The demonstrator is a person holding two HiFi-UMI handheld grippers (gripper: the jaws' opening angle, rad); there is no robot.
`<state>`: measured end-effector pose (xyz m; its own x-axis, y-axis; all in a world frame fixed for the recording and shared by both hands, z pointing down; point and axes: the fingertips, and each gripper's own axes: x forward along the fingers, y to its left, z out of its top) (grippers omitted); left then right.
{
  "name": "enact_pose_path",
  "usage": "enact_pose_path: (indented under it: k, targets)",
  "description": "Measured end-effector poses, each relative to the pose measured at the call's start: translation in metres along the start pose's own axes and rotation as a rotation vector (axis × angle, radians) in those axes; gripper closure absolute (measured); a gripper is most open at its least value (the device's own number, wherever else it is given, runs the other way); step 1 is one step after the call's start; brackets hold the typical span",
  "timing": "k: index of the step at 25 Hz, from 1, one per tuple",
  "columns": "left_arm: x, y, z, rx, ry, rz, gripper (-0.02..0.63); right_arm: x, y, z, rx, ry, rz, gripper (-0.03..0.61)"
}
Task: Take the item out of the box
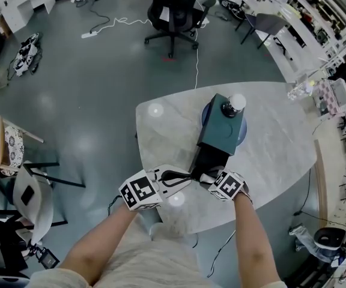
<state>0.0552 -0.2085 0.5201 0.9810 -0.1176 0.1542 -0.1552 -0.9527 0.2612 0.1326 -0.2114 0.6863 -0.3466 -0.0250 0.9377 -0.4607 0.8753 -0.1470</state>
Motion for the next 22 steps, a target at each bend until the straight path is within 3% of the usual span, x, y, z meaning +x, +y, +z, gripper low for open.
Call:
enact_pose_path:
  k: [12, 22]
  targets:
    - [0.0036, -0.0042, 0.001, -0.004, -0.002, -0.005, 0.592, -0.0069, -0.0044, 0.0007, 0.045, -0.032, 0.001, 0.38]
    - [0.0032, -0.0019, -0.0019, -0.005, -0.004, -0.003, 0.592, -0.0032, -0.0035, 0.0006, 0.025, 0.005, 0.03, 0.407]
